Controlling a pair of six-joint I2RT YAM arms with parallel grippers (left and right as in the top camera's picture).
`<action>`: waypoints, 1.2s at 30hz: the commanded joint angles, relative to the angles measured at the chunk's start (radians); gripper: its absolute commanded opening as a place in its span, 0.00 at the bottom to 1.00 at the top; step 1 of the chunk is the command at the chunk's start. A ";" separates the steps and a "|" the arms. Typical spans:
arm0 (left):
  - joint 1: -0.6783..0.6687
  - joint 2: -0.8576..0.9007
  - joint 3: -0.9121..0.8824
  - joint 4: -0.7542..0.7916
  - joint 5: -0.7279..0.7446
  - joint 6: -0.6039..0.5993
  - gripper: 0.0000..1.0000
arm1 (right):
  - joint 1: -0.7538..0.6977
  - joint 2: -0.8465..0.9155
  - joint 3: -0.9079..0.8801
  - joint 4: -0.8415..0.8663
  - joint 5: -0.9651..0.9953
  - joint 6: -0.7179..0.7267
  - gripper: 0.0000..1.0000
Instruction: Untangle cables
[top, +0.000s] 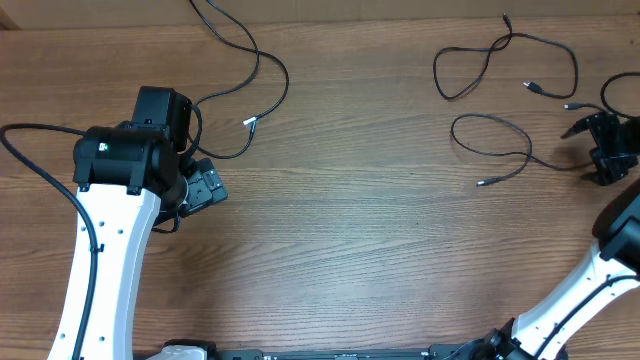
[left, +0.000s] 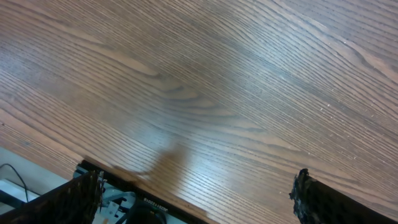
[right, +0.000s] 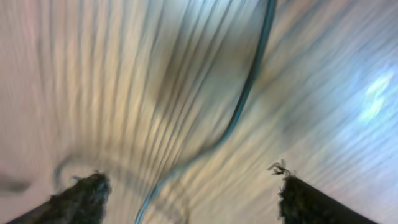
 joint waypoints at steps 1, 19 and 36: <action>-0.006 0.002 -0.002 0.001 -0.021 -0.016 1.00 | 0.041 -0.047 0.001 -0.034 -0.080 -0.082 0.97; -0.006 0.002 -0.002 0.001 -0.021 -0.016 1.00 | 0.298 -0.046 -0.150 0.035 0.082 0.014 0.87; -0.006 0.002 -0.002 0.001 -0.021 -0.016 0.99 | 0.392 -0.046 -0.150 0.042 0.079 -0.020 0.47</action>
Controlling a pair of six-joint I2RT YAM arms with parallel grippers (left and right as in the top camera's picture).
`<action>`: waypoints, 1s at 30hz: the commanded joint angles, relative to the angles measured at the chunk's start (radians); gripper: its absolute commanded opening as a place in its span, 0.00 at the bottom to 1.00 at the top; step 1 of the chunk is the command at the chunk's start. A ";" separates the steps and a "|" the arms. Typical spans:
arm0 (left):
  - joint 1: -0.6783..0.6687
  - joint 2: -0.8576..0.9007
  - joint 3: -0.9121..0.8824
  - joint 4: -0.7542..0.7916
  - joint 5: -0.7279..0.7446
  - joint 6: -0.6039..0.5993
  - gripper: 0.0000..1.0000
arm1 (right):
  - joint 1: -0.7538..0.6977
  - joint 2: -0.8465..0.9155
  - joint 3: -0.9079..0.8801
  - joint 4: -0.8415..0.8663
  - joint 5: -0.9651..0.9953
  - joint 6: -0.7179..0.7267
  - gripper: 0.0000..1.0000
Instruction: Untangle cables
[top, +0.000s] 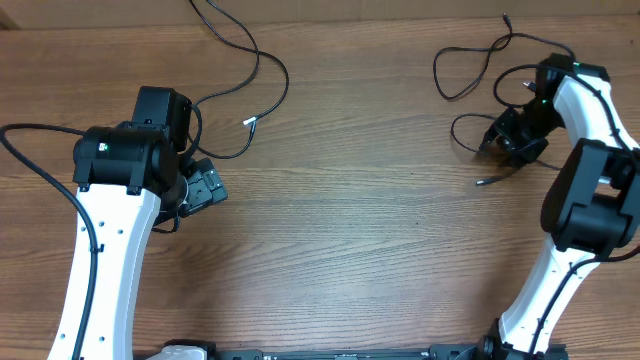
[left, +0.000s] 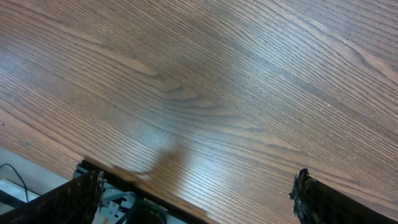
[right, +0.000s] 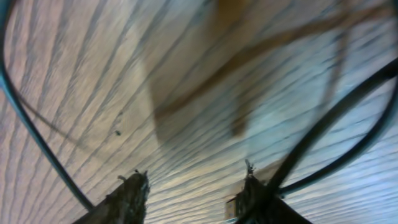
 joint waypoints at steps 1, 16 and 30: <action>-0.006 0.002 -0.002 0.001 -0.021 -0.016 1.00 | 0.025 -0.024 -0.004 0.006 0.007 -0.031 0.47; -0.006 0.002 -0.002 0.001 -0.021 -0.016 1.00 | 0.039 -0.025 -0.004 0.018 0.005 -0.121 0.38; -0.006 0.002 -0.002 0.001 -0.021 -0.016 1.00 | 0.038 -0.026 0.018 0.012 0.004 -0.127 1.00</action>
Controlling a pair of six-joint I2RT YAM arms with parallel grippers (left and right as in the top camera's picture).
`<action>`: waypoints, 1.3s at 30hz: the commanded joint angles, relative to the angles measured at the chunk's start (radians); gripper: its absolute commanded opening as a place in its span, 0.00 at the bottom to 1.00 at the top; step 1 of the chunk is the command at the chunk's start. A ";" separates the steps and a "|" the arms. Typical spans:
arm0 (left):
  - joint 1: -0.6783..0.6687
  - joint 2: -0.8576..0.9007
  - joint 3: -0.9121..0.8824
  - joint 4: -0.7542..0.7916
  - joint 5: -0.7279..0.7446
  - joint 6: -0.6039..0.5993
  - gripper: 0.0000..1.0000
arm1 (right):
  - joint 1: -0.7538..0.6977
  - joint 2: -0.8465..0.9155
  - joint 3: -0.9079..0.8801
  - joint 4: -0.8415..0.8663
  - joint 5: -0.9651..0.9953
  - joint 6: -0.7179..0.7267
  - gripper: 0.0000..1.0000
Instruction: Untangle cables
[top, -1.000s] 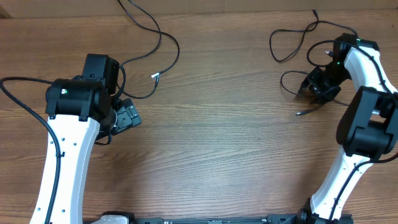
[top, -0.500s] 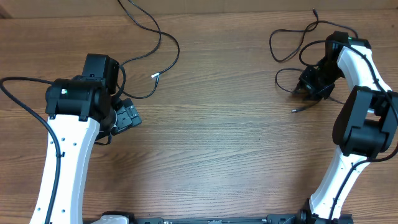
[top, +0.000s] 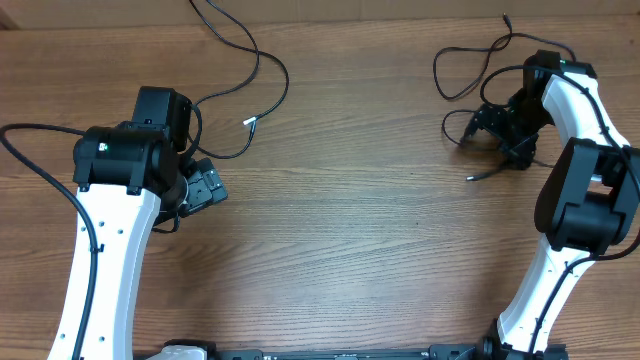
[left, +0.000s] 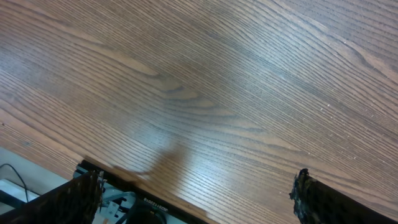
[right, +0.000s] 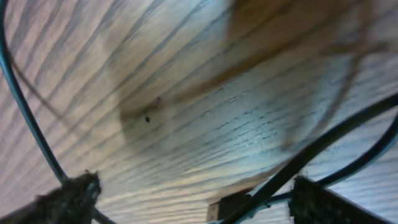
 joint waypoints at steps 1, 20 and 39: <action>-0.006 0.002 -0.002 0.001 -0.021 -0.016 1.00 | -0.002 -0.027 0.029 -0.010 0.004 -0.004 1.00; -0.006 0.002 -0.002 0.001 -0.021 -0.016 0.99 | -0.028 -0.303 0.119 -0.273 0.008 -0.007 1.00; -0.006 0.002 -0.002 0.001 -0.021 -0.016 0.99 | 0.063 -0.706 -0.065 -0.337 0.018 -0.029 1.00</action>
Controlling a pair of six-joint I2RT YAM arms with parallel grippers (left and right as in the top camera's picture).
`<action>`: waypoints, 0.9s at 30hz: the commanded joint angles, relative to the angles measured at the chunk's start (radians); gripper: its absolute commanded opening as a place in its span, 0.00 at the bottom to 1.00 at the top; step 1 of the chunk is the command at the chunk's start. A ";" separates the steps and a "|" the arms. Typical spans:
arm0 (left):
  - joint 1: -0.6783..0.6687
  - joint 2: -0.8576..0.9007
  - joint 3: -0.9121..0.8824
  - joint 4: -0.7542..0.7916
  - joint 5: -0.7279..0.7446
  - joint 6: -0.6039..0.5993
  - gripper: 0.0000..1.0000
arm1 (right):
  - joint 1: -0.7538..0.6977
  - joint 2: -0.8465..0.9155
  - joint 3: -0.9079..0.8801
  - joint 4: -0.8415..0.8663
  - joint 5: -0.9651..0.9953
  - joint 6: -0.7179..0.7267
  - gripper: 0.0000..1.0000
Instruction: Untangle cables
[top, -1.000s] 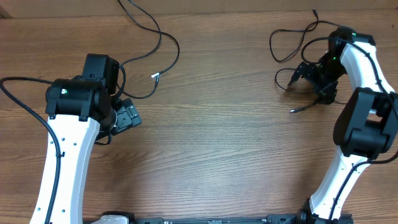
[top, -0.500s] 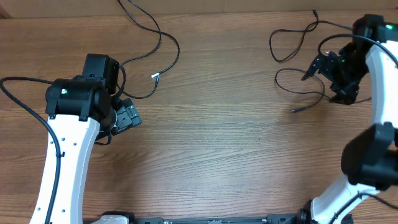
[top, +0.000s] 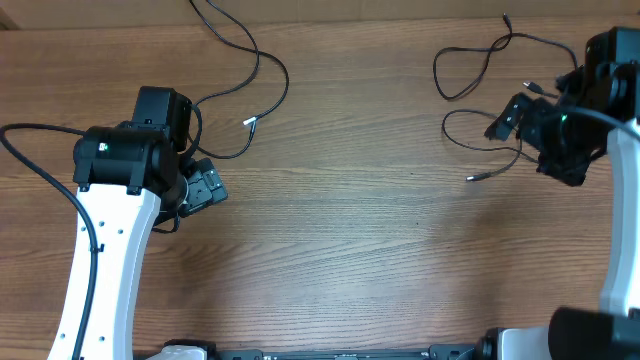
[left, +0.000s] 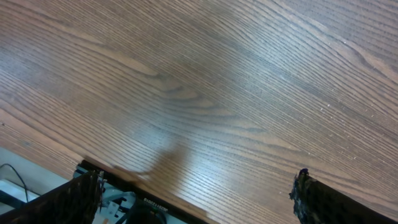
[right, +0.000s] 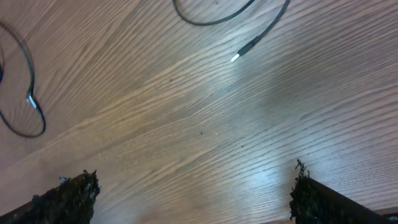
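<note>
Two thin black cables lie at the table's right. The upper cable makes a loop. The lower cable curls round to a plug tip, which also shows from the wrist as plug tip. A third black cable with a white plug lies at the top left. My right gripper hangs open, high above bare wood beside the lower loop, holding nothing. My left gripper is open over bare wood, with nothing between its fingers. In the overhead view, the left gripper sits below the third cable.
The front table edge with a black bar shows under my left gripper. Another cable loop sits at the left edge of the right wrist view. The right arm covers part of the cables at the far right.
My right gripper was low on the table with the lower cable between its open fingers. Now it is raised and further right, with the cable lying free. The left arm has not moved.
My right gripper was open at the table's far right edge. Then it was down at the lower loop, jaws narrowed by the cable. Then its jaws were wide and the loop lay slightly further left. Now it is raised off the cable. The left gripper stayed put.
</note>
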 joint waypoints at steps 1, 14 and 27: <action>-0.006 0.002 -0.002 0.000 -0.021 -0.016 1.00 | 0.016 -0.057 -0.075 0.027 0.017 -0.010 1.00; -0.006 0.002 -0.002 0.000 -0.021 -0.016 1.00 | 0.021 -0.134 -0.402 0.189 -0.010 -0.005 1.00; -0.006 0.002 -0.002 0.000 -0.021 -0.016 1.00 | 0.021 -0.134 -0.419 0.239 -0.012 -0.006 1.00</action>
